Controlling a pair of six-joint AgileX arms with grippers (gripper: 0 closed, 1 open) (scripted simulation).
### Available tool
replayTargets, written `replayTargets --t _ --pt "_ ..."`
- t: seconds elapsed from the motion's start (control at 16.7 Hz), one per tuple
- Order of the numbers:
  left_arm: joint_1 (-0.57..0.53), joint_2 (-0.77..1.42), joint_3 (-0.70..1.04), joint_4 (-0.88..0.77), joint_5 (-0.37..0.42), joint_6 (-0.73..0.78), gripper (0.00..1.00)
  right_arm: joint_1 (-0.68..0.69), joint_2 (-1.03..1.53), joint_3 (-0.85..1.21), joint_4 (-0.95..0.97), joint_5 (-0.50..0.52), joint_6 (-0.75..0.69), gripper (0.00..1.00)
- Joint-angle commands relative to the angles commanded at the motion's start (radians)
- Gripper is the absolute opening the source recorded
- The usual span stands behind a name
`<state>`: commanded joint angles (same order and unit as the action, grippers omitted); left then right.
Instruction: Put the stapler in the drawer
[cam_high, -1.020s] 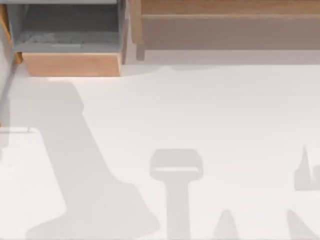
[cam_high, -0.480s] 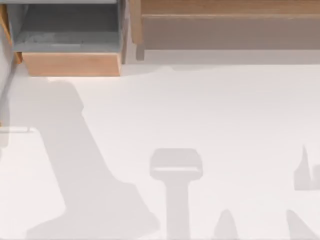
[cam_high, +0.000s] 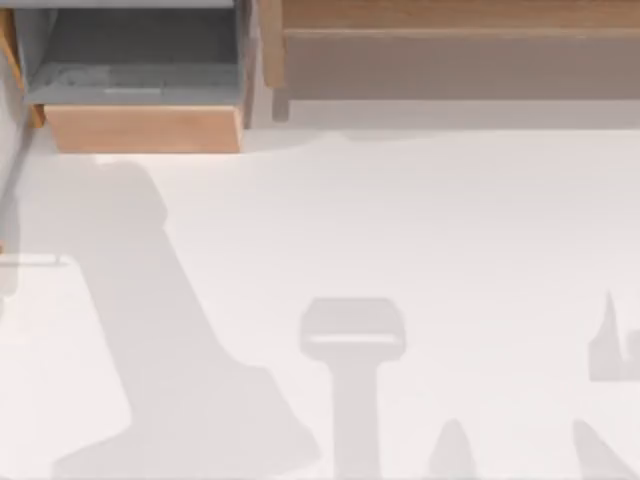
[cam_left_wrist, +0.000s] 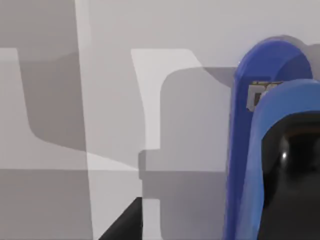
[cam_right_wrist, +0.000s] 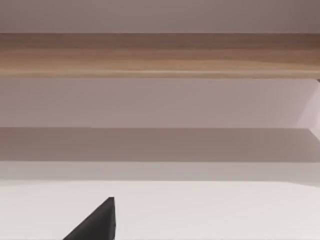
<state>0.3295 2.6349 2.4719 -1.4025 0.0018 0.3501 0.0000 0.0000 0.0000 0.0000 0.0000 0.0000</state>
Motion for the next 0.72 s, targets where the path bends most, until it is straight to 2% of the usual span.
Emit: replayTargets --t 0.48,0.72 --pt "-0.003 0.0 0.0 0.0 0.0 0.0 1.0 0.0 0.0 0.0 0.0 0.0 0.0 1.0" --pt "0.012 -0.089 -0.061 0.048 0.024 0.063 1.0 0.0 0.0 0.0 0.0 0.0 0.0 1.0"
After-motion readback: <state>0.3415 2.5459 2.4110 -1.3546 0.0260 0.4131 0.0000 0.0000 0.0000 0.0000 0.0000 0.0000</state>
